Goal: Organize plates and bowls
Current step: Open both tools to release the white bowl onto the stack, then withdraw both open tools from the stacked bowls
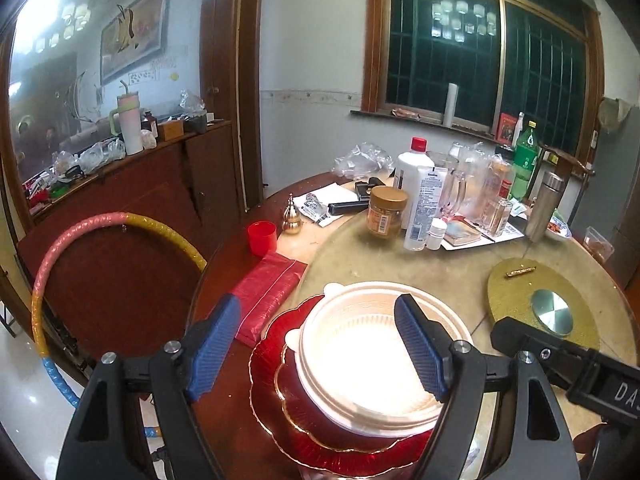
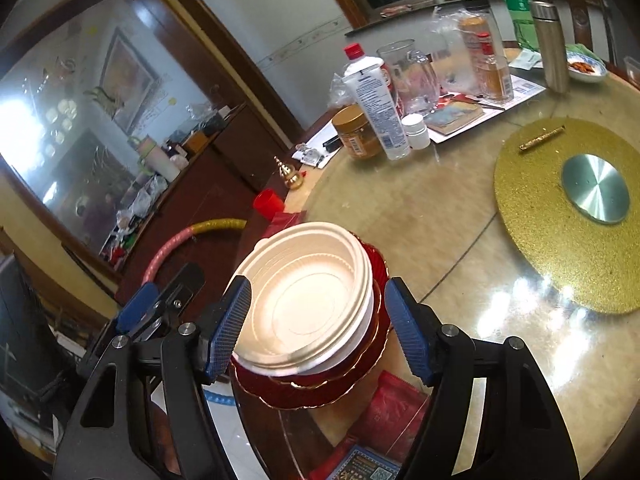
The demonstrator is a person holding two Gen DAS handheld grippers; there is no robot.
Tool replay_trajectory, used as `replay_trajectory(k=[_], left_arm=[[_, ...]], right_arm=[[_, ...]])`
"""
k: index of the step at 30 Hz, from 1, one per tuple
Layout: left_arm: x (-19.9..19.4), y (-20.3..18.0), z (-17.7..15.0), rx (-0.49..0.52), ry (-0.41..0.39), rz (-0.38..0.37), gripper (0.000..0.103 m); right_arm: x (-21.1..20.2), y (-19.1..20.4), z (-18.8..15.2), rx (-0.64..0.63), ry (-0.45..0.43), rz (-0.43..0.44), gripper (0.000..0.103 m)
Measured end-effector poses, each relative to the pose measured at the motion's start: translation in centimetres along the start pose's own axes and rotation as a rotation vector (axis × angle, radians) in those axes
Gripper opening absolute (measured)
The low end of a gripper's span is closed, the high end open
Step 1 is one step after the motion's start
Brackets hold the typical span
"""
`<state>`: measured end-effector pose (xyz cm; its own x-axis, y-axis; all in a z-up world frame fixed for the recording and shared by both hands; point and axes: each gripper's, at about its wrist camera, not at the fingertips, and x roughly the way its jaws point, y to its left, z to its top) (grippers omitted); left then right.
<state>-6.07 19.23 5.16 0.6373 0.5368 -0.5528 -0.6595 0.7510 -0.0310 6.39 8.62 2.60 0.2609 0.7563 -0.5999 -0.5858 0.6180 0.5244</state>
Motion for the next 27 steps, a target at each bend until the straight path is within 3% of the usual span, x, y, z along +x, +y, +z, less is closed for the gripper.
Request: replay_trajectory(k=[10,17,20,24,27], left_arm=[[0.2,-0.3,-0.9,0.070,0.094,0.030,0.082],[-0.3,0.5,-1.1,0.071,0.124,-0.013,0.082],[-0.4,0.7,-1.1,0.064,0.138,-0.028,0.085],[-0.3,0.7,-1.1,0.065,0.142,-0.016,0.103],[-0.3,1.0,-0.9,0.058,0.141,-0.054,0.103]], right_arm=[[-0.6,1.5,-0.3,-0.127,0.033,-0.042,0.072],[-0.9,3.0,-1.0,-0.244,0.066,-0.073,0.072],[-0.7,3.6,-1.4,-0.289,0.084,-0.087,0.072],[-0.7,3.9,-1.5,-0.311,0.091,-0.093,0.072],[-0.7,3.9,-1.5,-0.313,0.087,-0.099,0.072]])
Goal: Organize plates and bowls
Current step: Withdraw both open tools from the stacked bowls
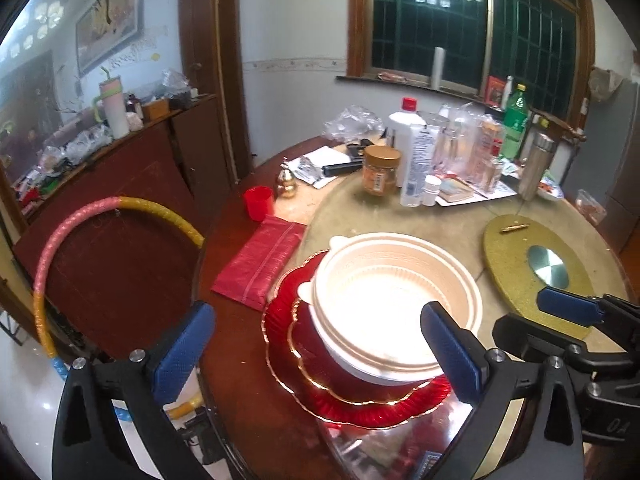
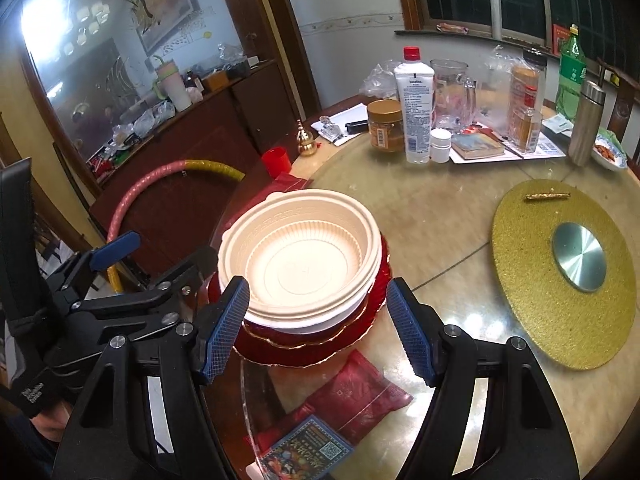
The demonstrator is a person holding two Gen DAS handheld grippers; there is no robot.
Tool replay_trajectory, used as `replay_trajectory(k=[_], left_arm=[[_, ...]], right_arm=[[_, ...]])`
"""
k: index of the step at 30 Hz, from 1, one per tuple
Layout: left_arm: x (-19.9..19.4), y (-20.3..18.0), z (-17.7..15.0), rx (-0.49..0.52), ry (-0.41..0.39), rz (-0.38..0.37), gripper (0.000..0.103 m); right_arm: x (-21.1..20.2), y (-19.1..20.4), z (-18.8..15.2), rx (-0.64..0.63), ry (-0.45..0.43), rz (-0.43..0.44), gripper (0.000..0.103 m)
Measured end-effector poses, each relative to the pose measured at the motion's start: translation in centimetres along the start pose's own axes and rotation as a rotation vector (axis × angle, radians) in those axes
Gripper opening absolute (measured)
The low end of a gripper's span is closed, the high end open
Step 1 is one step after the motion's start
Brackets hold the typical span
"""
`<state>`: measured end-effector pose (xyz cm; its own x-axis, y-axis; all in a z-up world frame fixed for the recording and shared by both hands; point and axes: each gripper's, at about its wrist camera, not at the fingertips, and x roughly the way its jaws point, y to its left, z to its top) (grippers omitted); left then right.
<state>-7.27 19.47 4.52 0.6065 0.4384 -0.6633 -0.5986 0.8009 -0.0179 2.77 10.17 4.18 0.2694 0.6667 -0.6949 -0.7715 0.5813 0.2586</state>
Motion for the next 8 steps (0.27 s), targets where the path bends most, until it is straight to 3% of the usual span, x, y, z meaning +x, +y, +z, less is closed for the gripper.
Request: replay_trajectory(k=[3,8], left_arm=[[0.01,0.08,0.00,0.004,-0.012,-0.026,0.103],[0.40,-0.27,-0.04,0.024,0.004,0.002,0.103]], right_arm=[[-0.10,0.06,0.03,-0.003,0.000,-0.002,0.072],[-0.13,0.34,-0.03,-0.023,0.009,-0.009,0.072]])
